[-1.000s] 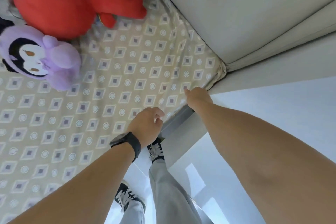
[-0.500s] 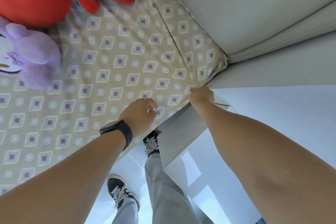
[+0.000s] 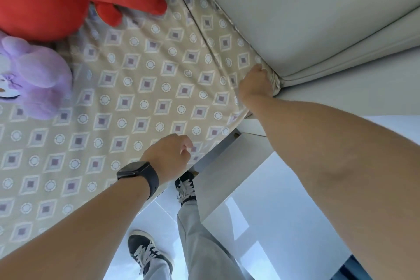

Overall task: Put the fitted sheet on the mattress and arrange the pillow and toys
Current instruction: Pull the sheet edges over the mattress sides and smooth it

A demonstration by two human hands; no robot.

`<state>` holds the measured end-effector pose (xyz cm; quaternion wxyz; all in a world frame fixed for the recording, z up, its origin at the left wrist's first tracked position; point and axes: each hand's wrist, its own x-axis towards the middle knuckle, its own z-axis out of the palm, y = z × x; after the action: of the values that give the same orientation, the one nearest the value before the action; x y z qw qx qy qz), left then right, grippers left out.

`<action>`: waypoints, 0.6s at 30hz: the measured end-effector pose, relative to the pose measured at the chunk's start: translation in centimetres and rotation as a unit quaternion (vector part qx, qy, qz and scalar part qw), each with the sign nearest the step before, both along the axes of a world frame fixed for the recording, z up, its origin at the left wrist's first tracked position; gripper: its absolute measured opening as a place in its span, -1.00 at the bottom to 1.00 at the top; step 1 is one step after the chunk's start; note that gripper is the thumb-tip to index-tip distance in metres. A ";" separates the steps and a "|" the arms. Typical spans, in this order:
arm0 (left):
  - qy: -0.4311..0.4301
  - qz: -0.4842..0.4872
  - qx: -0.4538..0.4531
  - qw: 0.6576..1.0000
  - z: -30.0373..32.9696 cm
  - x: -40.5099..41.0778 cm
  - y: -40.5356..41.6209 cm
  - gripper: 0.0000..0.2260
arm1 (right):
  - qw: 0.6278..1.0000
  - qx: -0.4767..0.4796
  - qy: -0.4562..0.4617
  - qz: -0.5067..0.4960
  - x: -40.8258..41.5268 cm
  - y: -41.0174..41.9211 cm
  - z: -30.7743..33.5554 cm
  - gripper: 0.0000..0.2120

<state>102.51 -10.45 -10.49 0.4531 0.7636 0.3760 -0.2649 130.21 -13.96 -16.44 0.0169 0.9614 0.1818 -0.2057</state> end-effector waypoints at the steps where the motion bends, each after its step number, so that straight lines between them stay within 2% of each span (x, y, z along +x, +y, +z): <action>1: -0.003 0.007 0.004 1.000 -0.1 0.6 0.6 -0.72 | 1.000 -0.020 -0.007 0.014 0.8 0.6 0.1 -0.66; 7: 0.006 0.003 0.007 1.000 -1.4 2.9 2.0 -0.72 | 0.988 -0.079 -0.005 0.131 3.6 2.0 -0.5 -0.68; 13: 0.039 -0.028 -0.004 0.999 -1.9 3.5 0.8 -0.73 | 0.984 -0.051 -0.015 0.169 4.6 1.9 -0.9 -0.71; 16: 0.046 -0.056 -0.006 0.997 -2.0 4.6 0.4 -0.73 | 0.987 -0.032 -0.027 0.155 4.9 1.8 -1.3 -0.60; 18: 0.051 -0.093 0.004 0.994 -2.2 5.6 0.7 -0.72 | 0.983 -0.046 -0.016 0.175 5.4 2.2 -1.3 -0.68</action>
<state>108.09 -9.73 -12.69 0.4037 0.7825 0.3267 -0.3435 135.58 -11.71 -17.74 0.0994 0.9163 0.3371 -0.1919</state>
